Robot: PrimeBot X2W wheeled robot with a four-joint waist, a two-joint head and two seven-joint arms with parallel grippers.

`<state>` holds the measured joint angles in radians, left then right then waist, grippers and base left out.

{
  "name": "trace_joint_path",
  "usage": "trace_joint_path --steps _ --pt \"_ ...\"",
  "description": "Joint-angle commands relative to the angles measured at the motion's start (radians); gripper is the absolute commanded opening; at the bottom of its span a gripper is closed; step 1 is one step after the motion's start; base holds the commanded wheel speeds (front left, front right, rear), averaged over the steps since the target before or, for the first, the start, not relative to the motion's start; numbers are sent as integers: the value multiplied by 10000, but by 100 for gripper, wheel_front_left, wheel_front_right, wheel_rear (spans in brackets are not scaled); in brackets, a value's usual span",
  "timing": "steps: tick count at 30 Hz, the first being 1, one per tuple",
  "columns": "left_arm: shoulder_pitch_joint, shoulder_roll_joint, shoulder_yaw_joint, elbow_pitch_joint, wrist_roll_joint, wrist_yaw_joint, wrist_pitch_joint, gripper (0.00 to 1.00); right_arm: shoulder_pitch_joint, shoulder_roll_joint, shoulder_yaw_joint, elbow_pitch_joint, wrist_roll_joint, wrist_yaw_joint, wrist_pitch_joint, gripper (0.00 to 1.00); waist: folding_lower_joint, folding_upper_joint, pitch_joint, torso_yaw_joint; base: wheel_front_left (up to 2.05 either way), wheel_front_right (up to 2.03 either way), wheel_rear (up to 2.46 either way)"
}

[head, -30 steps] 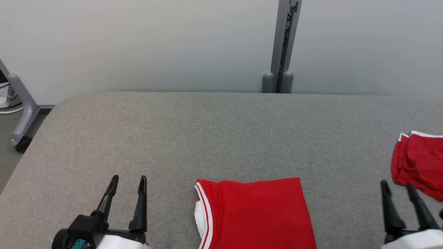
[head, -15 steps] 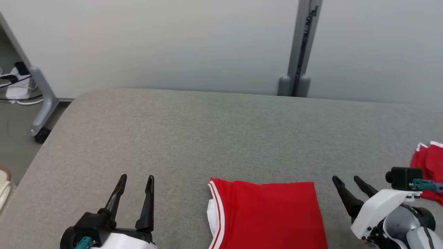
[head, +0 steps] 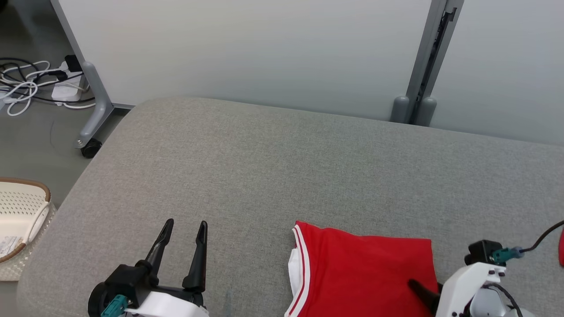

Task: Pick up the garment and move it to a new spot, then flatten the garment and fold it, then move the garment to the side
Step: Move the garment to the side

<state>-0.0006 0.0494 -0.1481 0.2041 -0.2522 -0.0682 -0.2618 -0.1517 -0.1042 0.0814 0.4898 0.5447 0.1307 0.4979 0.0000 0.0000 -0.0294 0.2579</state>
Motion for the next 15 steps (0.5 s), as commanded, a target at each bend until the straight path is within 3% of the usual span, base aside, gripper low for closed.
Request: trace_joint_path --steps 1,4,7,8,15 --pt "-125 28 -12 -2 -57 27 -38 100 147 -63 -93 116 -94 2 130 100 0 0 22 25 0 0 0" --pt "-145 33 -37 -10 -67 57 -38 100 195 81 -152 383 -123 2 597 100 0 0 57 59 0 0 0" --pt "-156 31 -62 -7 -83 73 -38 100 231 176 -177 356 -7 2 730 11 0 0 83 52 0 0 0" --pt "-156 34 -69 -1 -86 79 -38 100 227 190 -184 297 -2 2 671 0 0 0 88 41 0 0 0" --pt "-174 31 -56 -38 33 98 -38 100 -37 140 -26 -301 169 2 -59 0 0 0 70 -193 0 0 0"
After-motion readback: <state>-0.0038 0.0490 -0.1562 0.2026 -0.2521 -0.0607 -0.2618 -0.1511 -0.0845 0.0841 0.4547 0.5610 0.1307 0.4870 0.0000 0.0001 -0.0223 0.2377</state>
